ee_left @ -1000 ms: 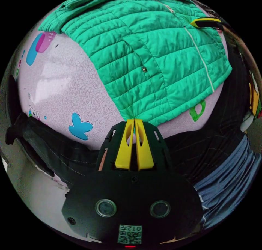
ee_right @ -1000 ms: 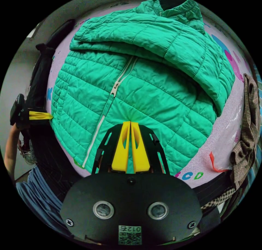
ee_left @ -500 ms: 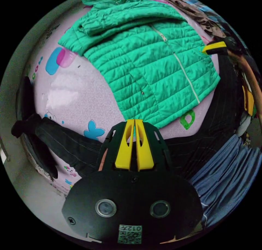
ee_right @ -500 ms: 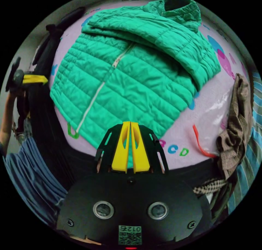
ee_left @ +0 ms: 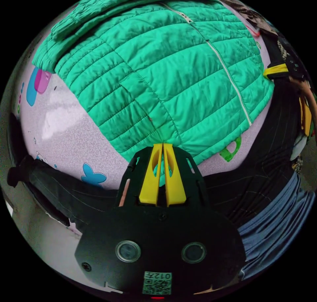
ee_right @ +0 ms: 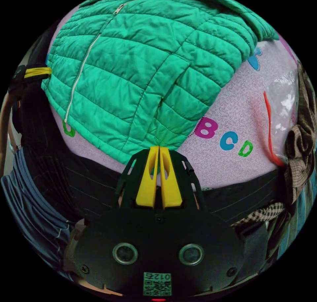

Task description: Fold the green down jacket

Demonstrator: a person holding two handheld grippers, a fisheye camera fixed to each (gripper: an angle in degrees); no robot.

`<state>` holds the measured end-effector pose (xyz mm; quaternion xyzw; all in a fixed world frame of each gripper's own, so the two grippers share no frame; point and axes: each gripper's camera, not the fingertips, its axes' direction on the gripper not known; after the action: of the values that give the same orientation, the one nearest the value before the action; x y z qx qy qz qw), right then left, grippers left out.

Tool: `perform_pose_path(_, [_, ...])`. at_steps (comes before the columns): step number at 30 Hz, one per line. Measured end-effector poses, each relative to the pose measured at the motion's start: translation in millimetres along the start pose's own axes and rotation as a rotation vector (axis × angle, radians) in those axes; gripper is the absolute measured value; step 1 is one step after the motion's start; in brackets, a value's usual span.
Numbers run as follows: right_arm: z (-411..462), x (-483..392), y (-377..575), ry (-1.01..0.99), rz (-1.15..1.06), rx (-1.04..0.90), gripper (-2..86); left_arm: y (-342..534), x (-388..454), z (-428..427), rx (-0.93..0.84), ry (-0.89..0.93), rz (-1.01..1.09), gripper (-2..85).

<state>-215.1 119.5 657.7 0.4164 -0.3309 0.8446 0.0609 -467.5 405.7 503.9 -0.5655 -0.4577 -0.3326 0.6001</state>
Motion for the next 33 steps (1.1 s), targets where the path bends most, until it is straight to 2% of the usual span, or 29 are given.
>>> perform_pose_path(10, [-13.5, -4.4, 11.1, -0.033, -0.038, -0.05, -1.0, 31.5, 4.3, -9.6, 0.0, 0.075, 0.015, 0.5])
perform_pose_path(15, [-78.7, 16.4, 18.3, -0.016, 0.054, 0.193, -1.0, 50.9, -8.1, -65.6, 0.178, 0.042, -0.026, 0.6])
perform_pose_path(21, [-105.4, 35.8, -16.6, -0.006, 0.208, 0.345, -1.0, 11.1, -22.4, -108.6, 0.375, -0.06, -0.132, 0.7])
perform_pose_path(26, [-83.4, 33.7, -47.1, 0.041, 0.223, 0.231, -0.9, -28.9, -36.2, -81.1, 0.258, -0.091, -0.24, 0.6])
perform_pose_path(27, [-83.9, 30.9, -47.6, 0.032, 0.218, 0.265, -0.9, -32.2, -38.3, -71.0, 0.219, -0.074, -0.254, 0.6])
perform_pose_path(33, [-87.9, 22.0, -45.0, 0.014, 0.256, 0.248, -0.8, -12.9, -27.5, -71.8, 0.292, -0.085, -0.253, 0.6])
